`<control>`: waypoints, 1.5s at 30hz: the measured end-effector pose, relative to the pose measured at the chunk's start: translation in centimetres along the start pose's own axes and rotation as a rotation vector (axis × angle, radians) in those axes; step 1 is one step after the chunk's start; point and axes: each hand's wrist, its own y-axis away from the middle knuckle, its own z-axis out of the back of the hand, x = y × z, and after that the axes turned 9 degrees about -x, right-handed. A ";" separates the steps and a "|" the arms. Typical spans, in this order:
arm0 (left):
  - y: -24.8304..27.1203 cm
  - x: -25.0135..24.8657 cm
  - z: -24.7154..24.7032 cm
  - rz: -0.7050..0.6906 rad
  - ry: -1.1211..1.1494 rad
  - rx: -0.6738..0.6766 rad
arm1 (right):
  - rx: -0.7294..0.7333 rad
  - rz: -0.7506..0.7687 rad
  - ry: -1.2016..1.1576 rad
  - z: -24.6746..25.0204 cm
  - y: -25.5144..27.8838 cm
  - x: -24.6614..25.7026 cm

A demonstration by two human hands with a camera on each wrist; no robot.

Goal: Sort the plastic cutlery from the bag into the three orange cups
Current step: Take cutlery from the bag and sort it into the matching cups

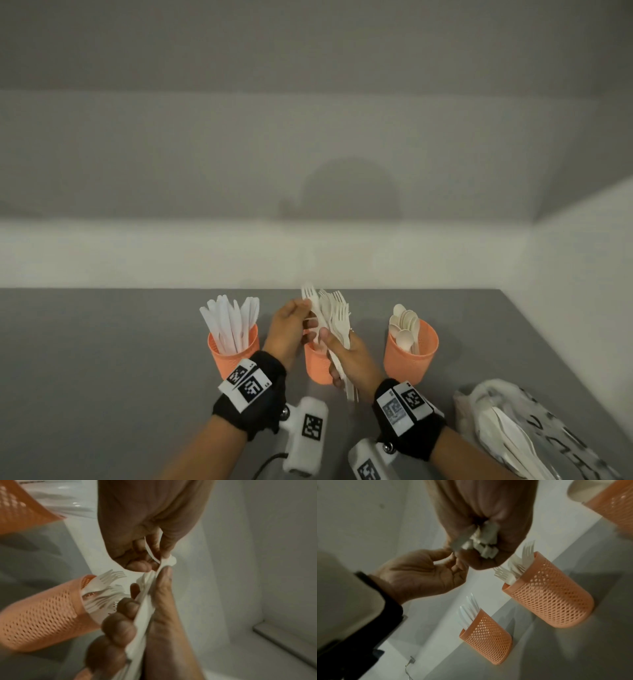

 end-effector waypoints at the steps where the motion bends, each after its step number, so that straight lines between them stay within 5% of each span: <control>1: -0.1 -0.4 0.0 0.029 0.084 -0.008 | -0.004 -0.038 -0.011 0.2 0.1 0.0; 6: -0.7 -2.0 0.5 0.096 0.392 -0.107 | -0.028 -0.171 -0.086 0.8 0.2 -0.4; 10: -0.5 -1.4 0.6 -0.020 0.064 -0.062 | -0.016 -0.179 -0.080 1.1 0.3 -0.2; 15: -0.6 0.3 -0.3 -0.348 -0.325 -0.031 | 0.042 -0.197 -0.070 1.1 0.8 0.2; 23: -0.9 0.4 -0.2 -0.507 -0.428 -0.057 | 0.074 -0.258 -0.091 1.7 1.2 0.2; 30: -0.3 0.6 -0.8 -0.312 -0.279 -0.155 | -0.041 -0.159 -0.053 1.7 1.4 0.6; 35: 2.4 2.2 -1.6 0.015 0.026 0.007 | -0.065 -0.058 0.063 0.8 1.6 0.4; 45: 1.5 3.2 -1.1 0.073 0.010 -0.176 | -0.029 -0.057 0.159 2.1 1.5 -0.2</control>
